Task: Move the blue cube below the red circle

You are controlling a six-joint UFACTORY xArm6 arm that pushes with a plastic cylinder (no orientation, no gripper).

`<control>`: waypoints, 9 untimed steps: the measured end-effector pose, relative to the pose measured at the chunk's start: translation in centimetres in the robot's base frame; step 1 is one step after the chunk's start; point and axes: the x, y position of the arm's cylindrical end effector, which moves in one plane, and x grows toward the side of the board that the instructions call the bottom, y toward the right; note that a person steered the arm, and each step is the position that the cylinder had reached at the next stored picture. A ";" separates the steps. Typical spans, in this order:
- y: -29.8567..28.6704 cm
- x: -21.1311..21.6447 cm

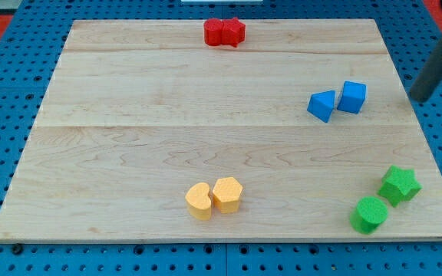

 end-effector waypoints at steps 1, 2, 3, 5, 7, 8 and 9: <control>-8.3 -0.6; -14.6 -2.4; -20.4 -3.9; -18.2 -4.0; -20.0 -6.1; -28.5 -9.4; -25.4 -7.6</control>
